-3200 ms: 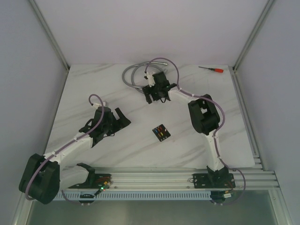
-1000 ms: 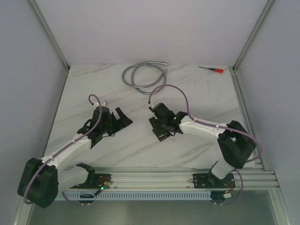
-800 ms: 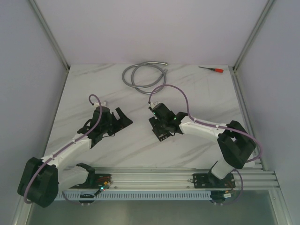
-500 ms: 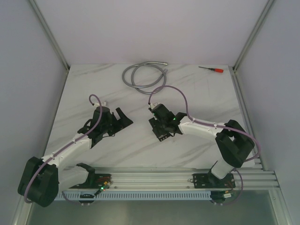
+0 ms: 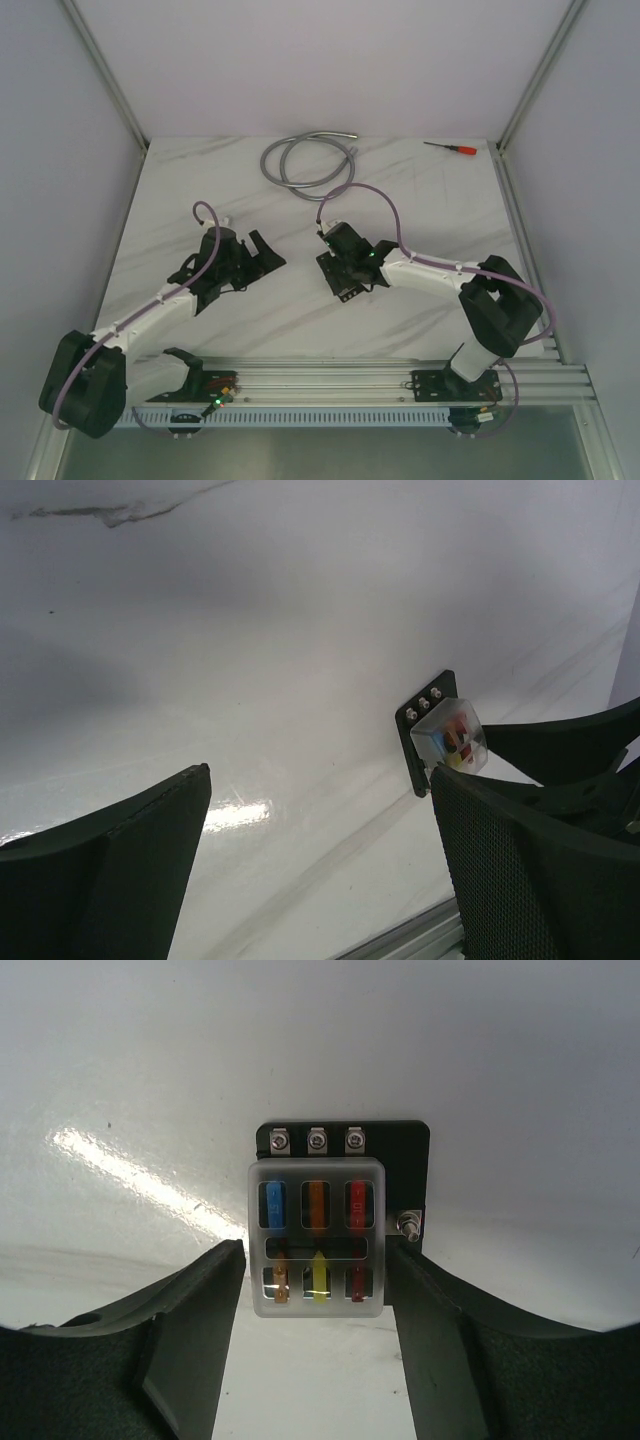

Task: Snap on the fuse box
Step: Close the fuse box cover on the fuse box base.

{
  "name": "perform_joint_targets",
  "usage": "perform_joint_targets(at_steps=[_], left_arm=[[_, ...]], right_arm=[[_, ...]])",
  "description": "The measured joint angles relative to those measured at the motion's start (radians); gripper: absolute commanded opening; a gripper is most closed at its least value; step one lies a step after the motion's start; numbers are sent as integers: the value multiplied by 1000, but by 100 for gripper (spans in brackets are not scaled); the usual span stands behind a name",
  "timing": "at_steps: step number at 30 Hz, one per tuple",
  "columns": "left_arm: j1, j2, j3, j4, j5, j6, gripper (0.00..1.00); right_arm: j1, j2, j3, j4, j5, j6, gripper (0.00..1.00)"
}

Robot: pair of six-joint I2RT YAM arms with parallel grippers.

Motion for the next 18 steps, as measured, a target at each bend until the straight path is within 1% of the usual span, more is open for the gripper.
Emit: perform_joint_targets(at_steps=[2,7,10,11,14,18], left_arm=[[-5,9,0,5,3,0,100],[-24,32,1,19,11,-3,99],[-46,56,14,22,14,-5,97],[-56,65,21,24,14,-6,95],[-96,112,58,37,15,-7,91],[-152,198,127,60,19,-6,87]], right_arm=[[0,0,0,-3,0,0,71],[0,-14,-3,-16,-3,3,72],[0,-51,-3,-29,-5,5,69],[-2,-69,-3,-34,-8,8,65],[-14,-128,-4,-36,-30,19,58],[-56,-149,-5,-35,-58,43,52]])
